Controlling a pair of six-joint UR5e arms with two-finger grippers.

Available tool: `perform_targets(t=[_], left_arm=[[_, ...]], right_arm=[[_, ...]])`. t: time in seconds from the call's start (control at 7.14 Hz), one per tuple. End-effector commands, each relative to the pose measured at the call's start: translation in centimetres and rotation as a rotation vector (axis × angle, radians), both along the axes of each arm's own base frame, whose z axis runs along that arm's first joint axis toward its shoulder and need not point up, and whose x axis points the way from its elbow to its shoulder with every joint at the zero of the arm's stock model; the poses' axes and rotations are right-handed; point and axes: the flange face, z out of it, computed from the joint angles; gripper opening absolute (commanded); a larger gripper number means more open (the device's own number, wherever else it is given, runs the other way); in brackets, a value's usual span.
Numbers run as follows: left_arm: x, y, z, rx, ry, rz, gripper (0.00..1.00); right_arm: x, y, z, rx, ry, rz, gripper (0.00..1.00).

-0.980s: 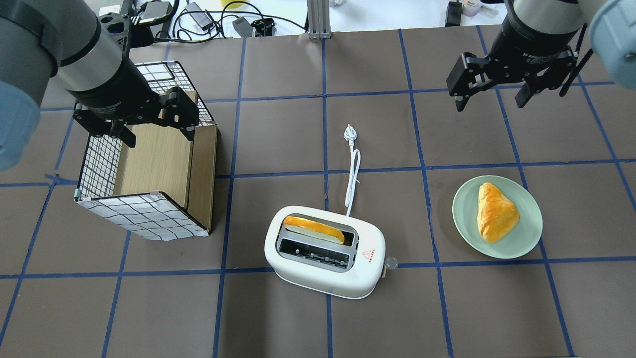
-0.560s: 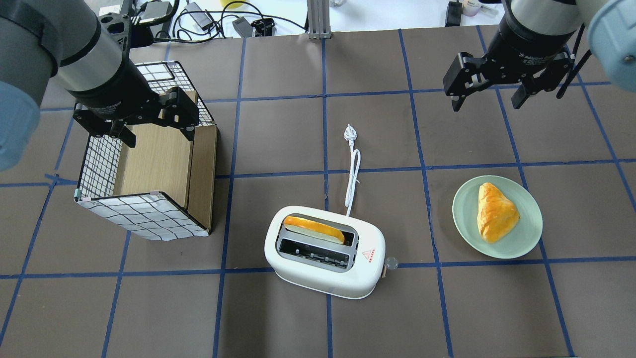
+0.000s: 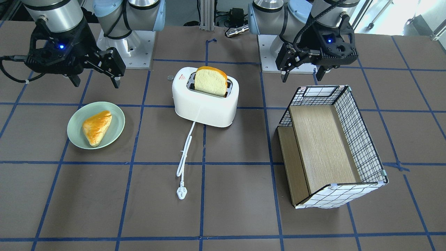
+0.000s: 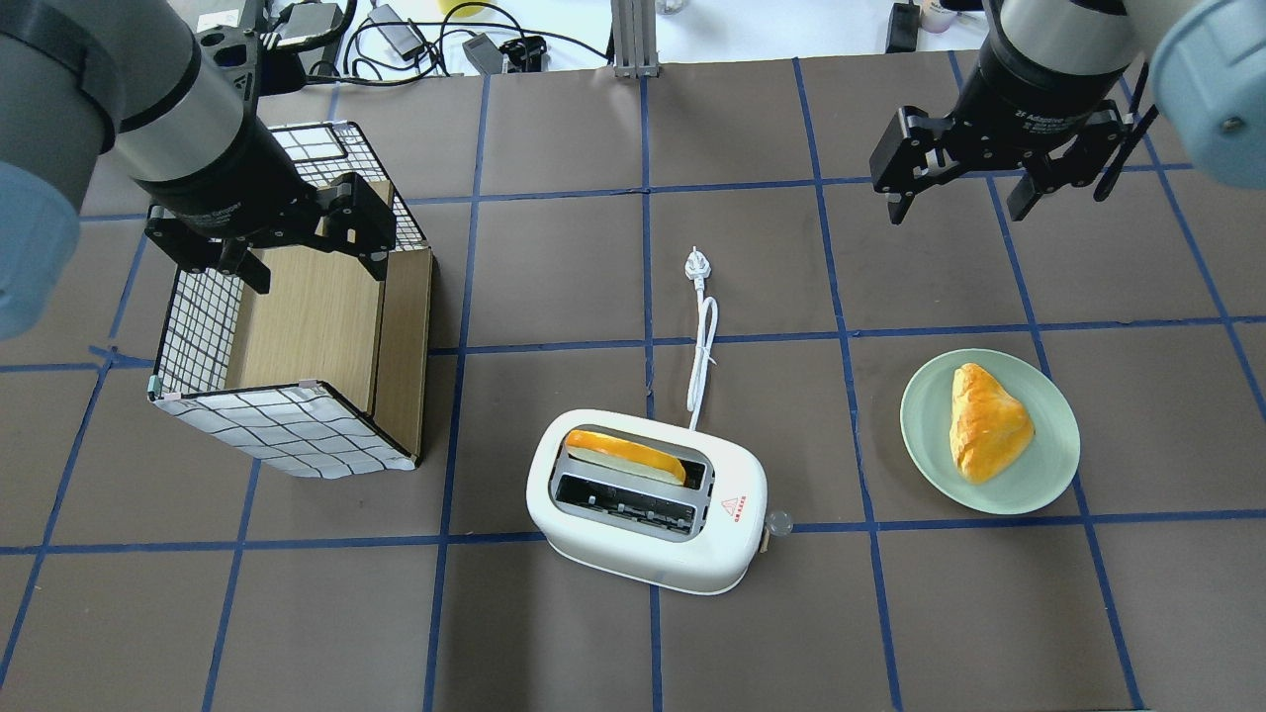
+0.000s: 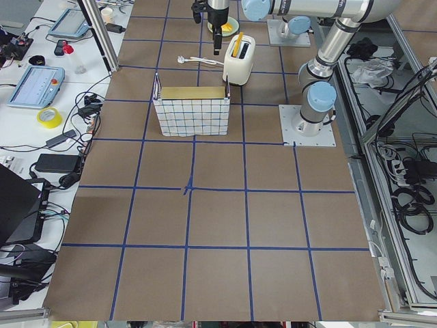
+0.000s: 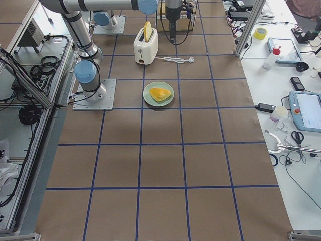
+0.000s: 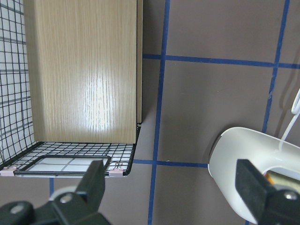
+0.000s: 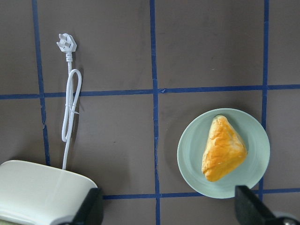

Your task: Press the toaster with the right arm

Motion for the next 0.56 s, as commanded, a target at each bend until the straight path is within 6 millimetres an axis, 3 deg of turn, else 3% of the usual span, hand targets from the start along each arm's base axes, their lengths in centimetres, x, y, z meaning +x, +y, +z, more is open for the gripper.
perform_targets(t=[0.0, 0.42], left_arm=[[0.0, 0.01, -0.01, 0.001, 0.0, 0.0, 1.0], [0.0, 0.01, -0.01, 0.001, 0.0, 0.0, 1.0]], right_arm=[[-0.07, -0.04, 0.01, 0.0, 0.003, 0.003, 1.0], [-0.38, -0.1, 0.01, 0.0, 0.013, 0.035, 1.0]])
